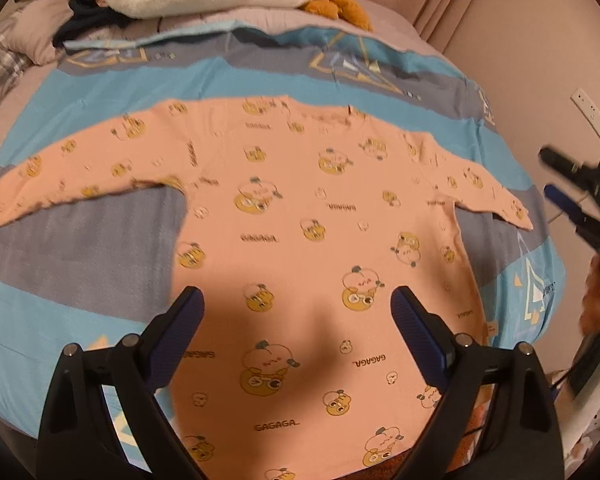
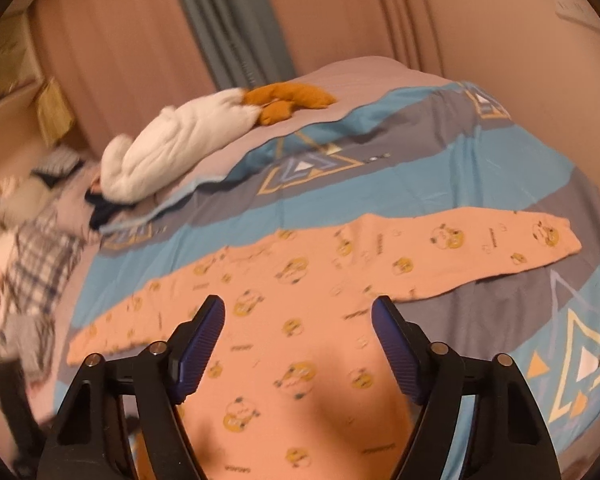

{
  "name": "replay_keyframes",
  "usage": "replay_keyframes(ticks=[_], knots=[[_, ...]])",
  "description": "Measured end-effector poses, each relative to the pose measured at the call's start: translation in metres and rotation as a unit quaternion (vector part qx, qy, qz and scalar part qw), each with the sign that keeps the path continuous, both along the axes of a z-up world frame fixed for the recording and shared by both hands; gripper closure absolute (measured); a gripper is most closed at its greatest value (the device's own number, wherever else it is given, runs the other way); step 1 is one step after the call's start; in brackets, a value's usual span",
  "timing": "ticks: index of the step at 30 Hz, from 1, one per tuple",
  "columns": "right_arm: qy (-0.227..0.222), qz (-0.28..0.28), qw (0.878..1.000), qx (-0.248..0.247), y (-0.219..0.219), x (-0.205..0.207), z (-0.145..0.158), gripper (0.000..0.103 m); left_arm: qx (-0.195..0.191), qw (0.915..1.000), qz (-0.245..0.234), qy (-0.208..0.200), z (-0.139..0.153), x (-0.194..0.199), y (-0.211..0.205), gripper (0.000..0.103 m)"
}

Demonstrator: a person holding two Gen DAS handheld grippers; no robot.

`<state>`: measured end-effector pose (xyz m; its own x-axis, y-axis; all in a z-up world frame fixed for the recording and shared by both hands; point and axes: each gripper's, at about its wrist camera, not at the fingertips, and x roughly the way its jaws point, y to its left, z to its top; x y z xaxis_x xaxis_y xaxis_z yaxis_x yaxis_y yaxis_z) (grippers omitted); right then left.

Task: Fold small clothes
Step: 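Grasp the onesie sleeve cuff with the right gripper and lift it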

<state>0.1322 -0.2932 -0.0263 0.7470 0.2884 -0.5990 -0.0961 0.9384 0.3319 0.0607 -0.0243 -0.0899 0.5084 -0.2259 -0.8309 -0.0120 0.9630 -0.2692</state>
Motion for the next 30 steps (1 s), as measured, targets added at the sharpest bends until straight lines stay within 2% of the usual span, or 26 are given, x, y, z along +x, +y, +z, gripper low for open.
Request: replay_keyframes(ticks=[2,7,10,14,17,19,22,25,26,28,29,30], knots=[[0.008,-0.013,1.0,0.027,-0.027,0.012,0.002,0.026,-0.003,0.9999,-0.002,0.016,-0.009,0.002,-0.001,0.011],[0.037,-0.113,0.989,0.087,-0.123,0.042,-0.013,0.032,-0.015,0.9987,0.016,0.045,-0.034,0.006,0.004,0.014],[0.079,-0.199,0.969,0.121,-0.189,0.057,-0.048,0.039,-0.019,0.9971,0.028,0.068,-0.049,0.009,0.007,0.018],[0.135,-0.294,0.938,0.124,-0.245,0.07,-0.095,0.051,-0.013,0.9956,0.039,0.084,-0.058,0.009,0.01,0.02],[0.154,-0.312,0.923,0.163,-0.267,0.076,-0.122,0.053,-0.015,0.9955,0.044,0.082,-0.058,0.009,0.011,0.02],[0.157,-0.317,0.918,0.179,-0.275,0.079,-0.131,0.053,-0.016,0.9956,0.048,0.078,-0.058,0.009,0.011,0.02],[0.156,-0.323,0.911,0.201,-0.283,0.087,-0.141,0.053,-0.023,0.9957,0.051,0.074,-0.054,0.009,0.011,0.02],[0.142,-0.322,0.911,0.217,-0.289,0.094,-0.146,0.06,-0.026,0.996,0.053,0.067,-0.05,0.01,0.009,0.02],[0.138,-0.321,0.911,0.218,-0.293,0.097,-0.148,0.063,-0.025,0.9962,0.053,0.065,-0.049,0.01,0.009,0.02],[0.136,-0.327,0.911,0.212,-0.294,0.103,-0.15,0.078,-0.024,0.9964,0.055,0.06,-0.047,0.01,0.008,0.02],[0.14,-0.333,0.911,0.201,-0.294,0.105,-0.15,0.092,-0.024,0.9964,0.057,0.059,-0.046,0.011,0.008,0.02],[0.143,-0.338,0.911,0.186,-0.293,0.106,-0.148,0.094,-0.025,0.9963,0.059,0.057,-0.044,0.011,0.009,0.02]])
